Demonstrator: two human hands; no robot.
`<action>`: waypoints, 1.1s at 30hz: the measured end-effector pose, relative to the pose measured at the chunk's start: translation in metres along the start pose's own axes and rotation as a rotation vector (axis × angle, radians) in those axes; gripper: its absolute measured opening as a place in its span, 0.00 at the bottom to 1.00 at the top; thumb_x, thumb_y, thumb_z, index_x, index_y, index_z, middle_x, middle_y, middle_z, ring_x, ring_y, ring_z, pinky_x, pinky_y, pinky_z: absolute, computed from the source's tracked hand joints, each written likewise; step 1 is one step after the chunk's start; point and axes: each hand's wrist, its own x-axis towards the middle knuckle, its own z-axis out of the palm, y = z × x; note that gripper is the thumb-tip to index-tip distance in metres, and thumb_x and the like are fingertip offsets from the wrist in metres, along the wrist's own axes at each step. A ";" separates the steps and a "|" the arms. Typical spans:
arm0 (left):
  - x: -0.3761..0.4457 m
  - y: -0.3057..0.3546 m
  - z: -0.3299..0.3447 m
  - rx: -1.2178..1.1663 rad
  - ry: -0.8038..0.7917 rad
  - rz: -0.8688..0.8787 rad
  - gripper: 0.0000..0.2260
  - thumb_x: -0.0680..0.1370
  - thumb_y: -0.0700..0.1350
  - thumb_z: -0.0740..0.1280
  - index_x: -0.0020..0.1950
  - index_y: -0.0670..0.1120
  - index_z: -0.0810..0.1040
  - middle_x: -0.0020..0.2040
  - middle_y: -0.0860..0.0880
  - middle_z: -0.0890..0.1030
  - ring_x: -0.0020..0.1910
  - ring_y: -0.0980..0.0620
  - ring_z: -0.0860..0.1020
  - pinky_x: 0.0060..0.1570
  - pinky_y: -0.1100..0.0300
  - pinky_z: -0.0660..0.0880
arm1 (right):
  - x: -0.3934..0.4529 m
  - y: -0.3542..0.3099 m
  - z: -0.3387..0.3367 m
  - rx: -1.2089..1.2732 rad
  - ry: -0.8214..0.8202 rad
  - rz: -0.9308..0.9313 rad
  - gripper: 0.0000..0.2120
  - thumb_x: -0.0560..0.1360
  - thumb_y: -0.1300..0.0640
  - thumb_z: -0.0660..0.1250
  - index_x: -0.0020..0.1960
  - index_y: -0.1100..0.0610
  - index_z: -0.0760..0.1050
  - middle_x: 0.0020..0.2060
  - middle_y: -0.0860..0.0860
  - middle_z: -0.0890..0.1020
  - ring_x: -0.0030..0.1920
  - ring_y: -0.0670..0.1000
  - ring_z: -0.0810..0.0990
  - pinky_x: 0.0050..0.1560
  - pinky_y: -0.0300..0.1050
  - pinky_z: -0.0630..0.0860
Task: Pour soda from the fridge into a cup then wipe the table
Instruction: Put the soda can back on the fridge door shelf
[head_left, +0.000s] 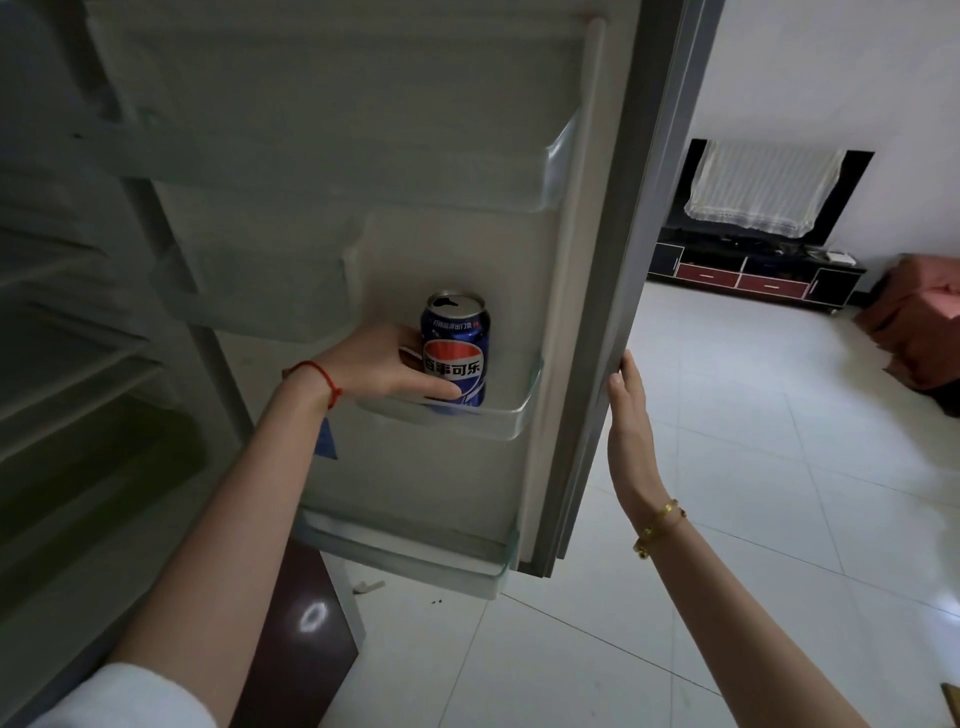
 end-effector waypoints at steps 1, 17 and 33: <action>0.001 -0.001 0.000 0.000 -0.003 0.001 0.15 0.67 0.50 0.79 0.51 0.57 0.82 0.46 0.59 0.85 0.46 0.66 0.81 0.49 0.70 0.74 | 0.000 0.001 0.000 -0.008 0.001 -0.001 0.30 0.81 0.43 0.51 0.80 0.52 0.50 0.78 0.46 0.56 0.77 0.46 0.55 0.77 0.45 0.55; -0.069 0.016 0.034 0.063 0.673 -0.044 0.26 0.72 0.50 0.75 0.67 0.43 0.76 0.63 0.46 0.79 0.62 0.51 0.77 0.60 0.65 0.69 | -0.011 -0.007 0.000 0.001 0.013 0.009 0.35 0.76 0.40 0.50 0.79 0.52 0.51 0.78 0.47 0.57 0.75 0.44 0.57 0.73 0.40 0.56; -0.161 0.061 0.170 -0.079 0.723 -0.087 0.29 0.81 0.46 0.62 0.79 0.53 0.54 0.79 0.59 0.52 0.75 0.64 0.53 0.71 0.64 0.55 | -0.079 -0.016 -0.029 0.013 -0.153 -0.116 0.26 0.81 0.47 0.53 0.77 0.51 0.59 0.73 0.43 0.65 0.69 0.34 0.65 0.76 0.51 0.61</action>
